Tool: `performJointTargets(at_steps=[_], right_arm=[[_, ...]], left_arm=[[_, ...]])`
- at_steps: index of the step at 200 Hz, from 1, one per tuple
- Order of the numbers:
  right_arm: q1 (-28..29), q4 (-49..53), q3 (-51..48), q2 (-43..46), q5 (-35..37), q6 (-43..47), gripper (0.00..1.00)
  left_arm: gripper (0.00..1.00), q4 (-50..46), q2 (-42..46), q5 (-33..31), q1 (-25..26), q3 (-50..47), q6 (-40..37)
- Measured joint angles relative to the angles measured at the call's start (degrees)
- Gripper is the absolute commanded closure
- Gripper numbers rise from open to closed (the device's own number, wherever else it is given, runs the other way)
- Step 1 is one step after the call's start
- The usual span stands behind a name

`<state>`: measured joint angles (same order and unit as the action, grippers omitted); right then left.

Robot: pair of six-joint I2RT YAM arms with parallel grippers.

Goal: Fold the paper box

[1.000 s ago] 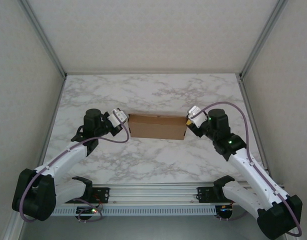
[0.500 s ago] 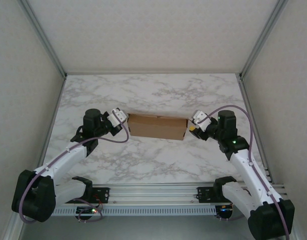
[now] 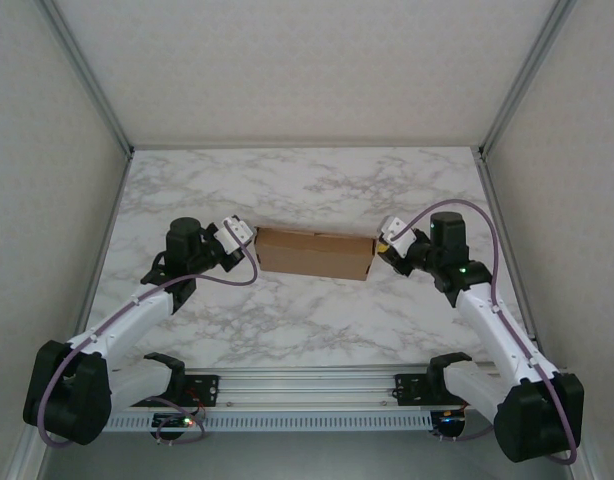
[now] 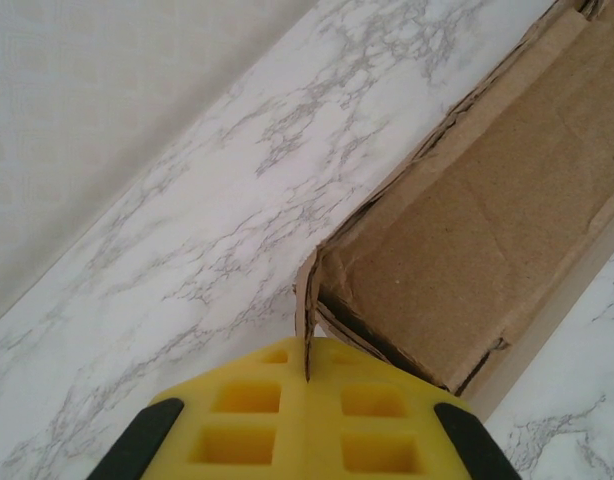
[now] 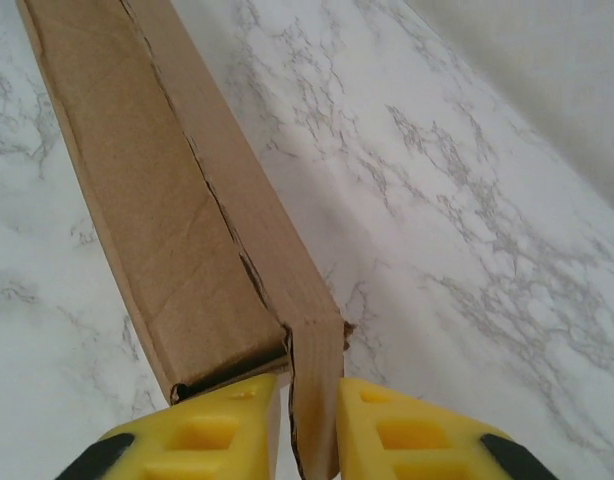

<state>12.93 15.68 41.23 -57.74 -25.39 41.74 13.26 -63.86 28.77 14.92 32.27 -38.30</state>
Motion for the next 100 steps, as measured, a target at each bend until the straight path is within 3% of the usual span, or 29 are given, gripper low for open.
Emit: performJointTargets(at_steps=[20, 44, 67, 100], right_arm=[[0.6, 0.4, 1.1, -0.6, -0.2, 0.7, 0.82], [1.2, 0.5, 1.6, -1.0, -0.2, 1.0, 0.95], [1.3, 0.5, 2.0, -1.3, 0.2, 1.4, 1.0], [1.8, 0.7, 2.5, -1.8, 1.5, 0.9, 1.0]], left_arm=[[0.95, -0.3, -0.1, 0.0, 0.0, 0.1, 0.4], [0.95, -0.9, -0.4, 0.2, 0.0, 0.7, 0.7], [0.95, -1.5, -0.5, 0.2, 0.0, 1.2, 1.0], [0.95, -2.3, -0.5, 0.2, 0.3, 1.6, 2.0]])
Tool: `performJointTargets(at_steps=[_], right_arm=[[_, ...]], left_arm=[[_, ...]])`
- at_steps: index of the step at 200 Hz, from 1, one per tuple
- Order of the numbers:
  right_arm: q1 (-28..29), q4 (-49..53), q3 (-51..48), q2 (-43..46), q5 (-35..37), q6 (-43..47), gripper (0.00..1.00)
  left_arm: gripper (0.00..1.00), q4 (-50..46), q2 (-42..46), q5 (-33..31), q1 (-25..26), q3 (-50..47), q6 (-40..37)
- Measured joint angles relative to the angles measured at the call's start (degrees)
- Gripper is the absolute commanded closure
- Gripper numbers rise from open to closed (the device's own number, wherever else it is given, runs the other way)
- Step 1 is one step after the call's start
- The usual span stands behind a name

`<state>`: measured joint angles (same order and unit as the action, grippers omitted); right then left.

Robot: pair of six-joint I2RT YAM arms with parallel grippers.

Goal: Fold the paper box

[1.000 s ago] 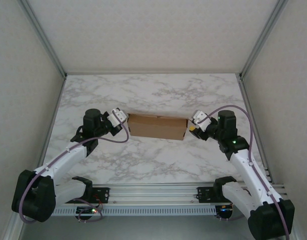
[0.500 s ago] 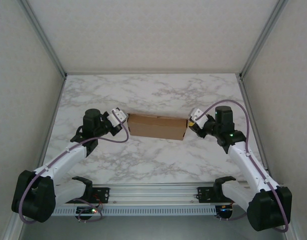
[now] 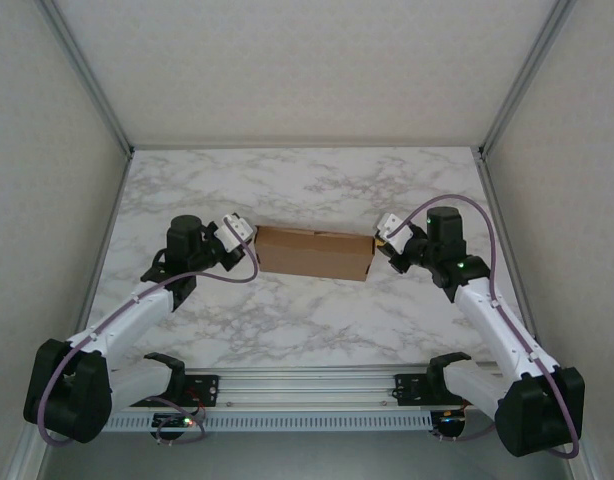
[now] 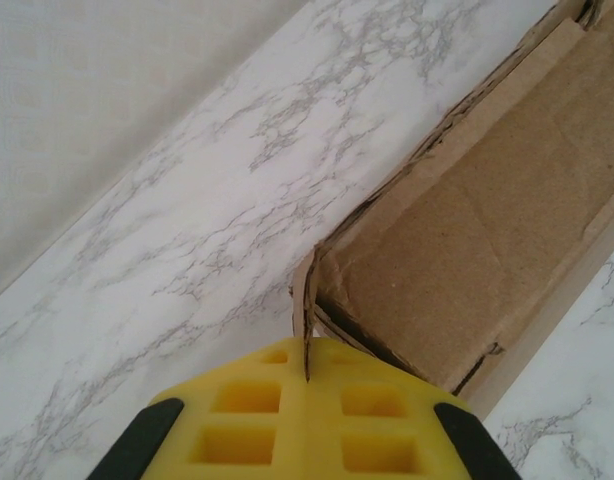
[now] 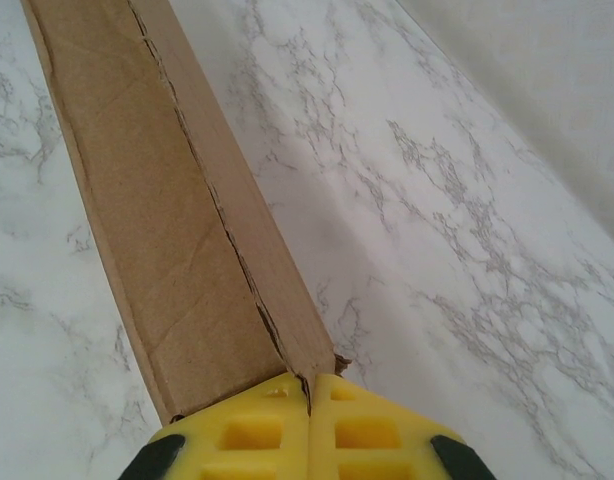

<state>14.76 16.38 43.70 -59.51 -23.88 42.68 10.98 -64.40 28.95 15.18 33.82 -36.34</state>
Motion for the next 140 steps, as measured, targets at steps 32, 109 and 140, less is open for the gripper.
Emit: performJointTargets(at_steps=[32, 109, 140], right_arm=[[1.2, 1.9, 2.2, -1.3, 1.9, -3.1, 1.0], [6.7, 5.3, 7.3, -4.7, 14.0, -20.9, 1.0], [8.7, 8.1, 13.3, -9.1, 20.3, -29.4, 1.0]], left_arm=[[1.0, -1.2, 0.0, -0.4, 0.4, 0.8, 3.6], [0.93, -6.2, 0.8, -4.8, 3.9, 3.2, 17.9], [0.92, -7.7, 1.2, -4.8, 4.7, 3.9, 24.6]])
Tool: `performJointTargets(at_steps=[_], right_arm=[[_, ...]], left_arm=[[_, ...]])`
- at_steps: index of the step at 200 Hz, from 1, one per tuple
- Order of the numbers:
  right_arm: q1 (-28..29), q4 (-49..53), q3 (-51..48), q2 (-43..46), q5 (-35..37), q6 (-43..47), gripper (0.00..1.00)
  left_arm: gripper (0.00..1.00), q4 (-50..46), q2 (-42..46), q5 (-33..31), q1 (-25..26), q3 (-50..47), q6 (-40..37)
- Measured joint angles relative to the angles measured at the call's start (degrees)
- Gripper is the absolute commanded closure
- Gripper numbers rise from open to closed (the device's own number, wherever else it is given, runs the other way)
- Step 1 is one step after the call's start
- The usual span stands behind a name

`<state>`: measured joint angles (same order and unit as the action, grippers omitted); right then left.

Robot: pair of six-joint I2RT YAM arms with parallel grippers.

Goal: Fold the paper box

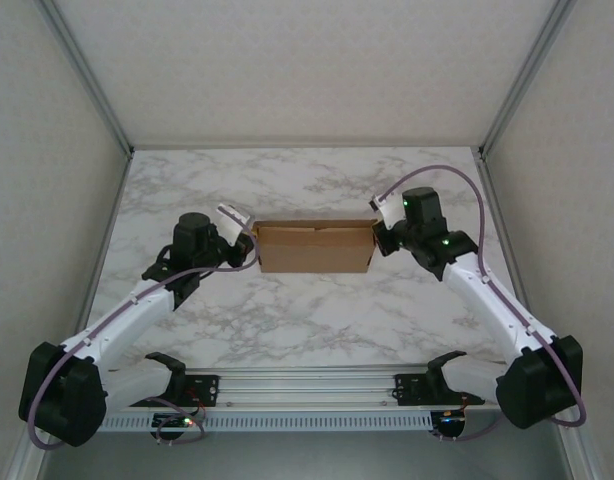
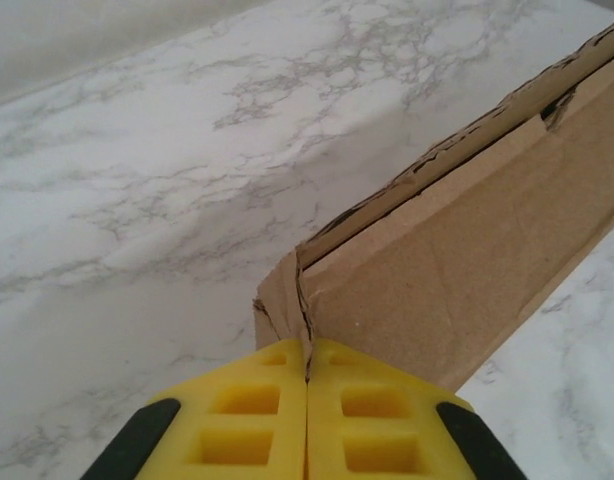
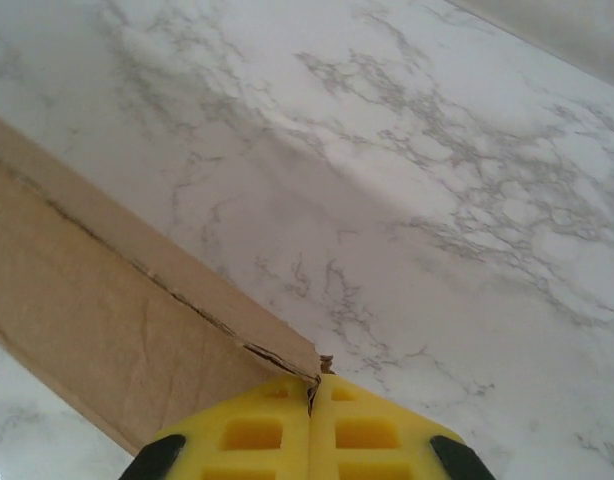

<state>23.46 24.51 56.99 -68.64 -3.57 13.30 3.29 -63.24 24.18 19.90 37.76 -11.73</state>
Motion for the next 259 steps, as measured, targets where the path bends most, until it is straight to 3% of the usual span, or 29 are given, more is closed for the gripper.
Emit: performJointTargets(at_steps=[71, 205, 259], right_arm=[[5.1, 2.1, 2.0, -1.2, 9.6, -10.5, 1.0], [5.4, 4.2, 4.5, -4.1, 10.0, -13.8, 1.0], [5.5, 5.4, 5.2, -4.4, 9.6, -13.8, 1.0]], left_arm=[[0.84, -1.6, 2.0, -0.9, 2.7, 0.2, 7.3], [0.74, -5.0, -0.2, -0.9, 2.9, 4.9, 10.4], [0.76, -7.6, -0.2, 0.1, 0.4, 7.2, 11.1]])
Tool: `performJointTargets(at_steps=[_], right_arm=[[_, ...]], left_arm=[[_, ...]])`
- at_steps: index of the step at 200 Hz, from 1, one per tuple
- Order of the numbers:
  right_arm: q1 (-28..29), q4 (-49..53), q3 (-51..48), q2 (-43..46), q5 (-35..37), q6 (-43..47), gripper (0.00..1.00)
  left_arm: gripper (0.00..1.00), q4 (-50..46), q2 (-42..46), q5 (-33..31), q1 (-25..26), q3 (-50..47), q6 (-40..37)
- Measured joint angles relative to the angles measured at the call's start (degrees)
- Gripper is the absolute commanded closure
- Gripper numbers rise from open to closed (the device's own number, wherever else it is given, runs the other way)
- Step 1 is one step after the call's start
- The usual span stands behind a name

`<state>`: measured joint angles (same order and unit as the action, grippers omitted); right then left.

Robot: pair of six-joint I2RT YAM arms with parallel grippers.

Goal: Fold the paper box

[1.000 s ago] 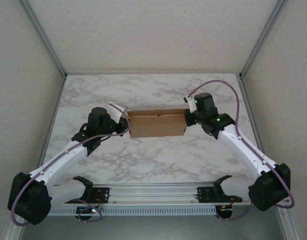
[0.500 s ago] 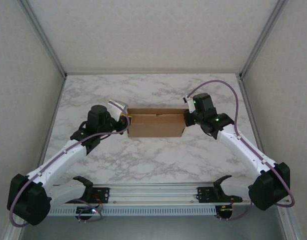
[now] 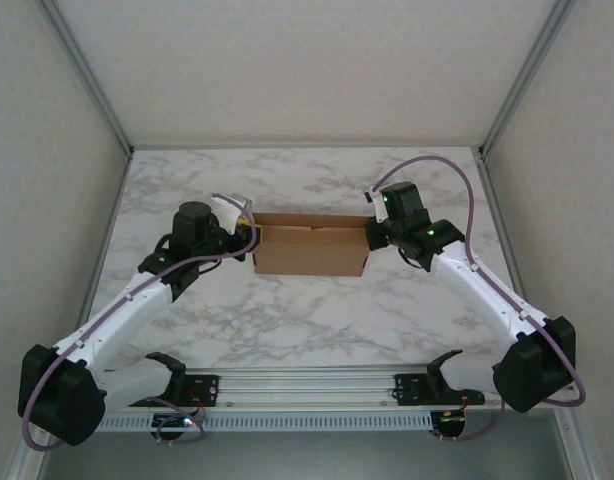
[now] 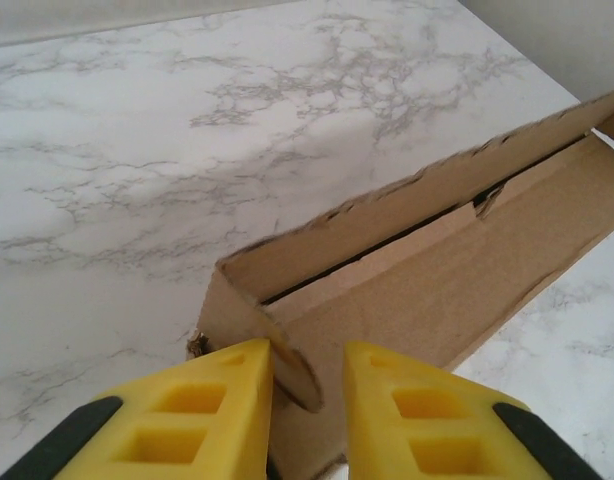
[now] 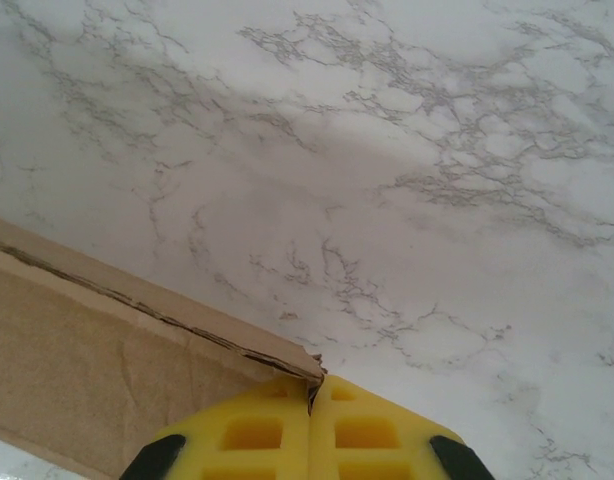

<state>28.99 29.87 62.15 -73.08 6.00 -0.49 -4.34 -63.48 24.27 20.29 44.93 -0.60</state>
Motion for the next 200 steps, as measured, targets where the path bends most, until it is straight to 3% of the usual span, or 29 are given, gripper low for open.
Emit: performJointTargets(at_steps=[83, 155, 200], right_arm=[[0.2, 0.2, 0.8, -1.1, 0.0, 1.4, 1.0], [0.2, 0.3, 0.9, -1.1, -0.1, 3.1, 1.0], [0.2, 0.3, 0.9, -1.1, -0.2, 4.2, 1.0]], left_arm=[[0.75, -2.3, 0.3, 1.9, -1.8, 0.4, -1.4], [0.64, -10.7, -0.6, -0.3, -2.6, 6.8, -20.2], [0.71, -14.2, -6.2, 0.3, -4.1, 8.7, -25.2]])
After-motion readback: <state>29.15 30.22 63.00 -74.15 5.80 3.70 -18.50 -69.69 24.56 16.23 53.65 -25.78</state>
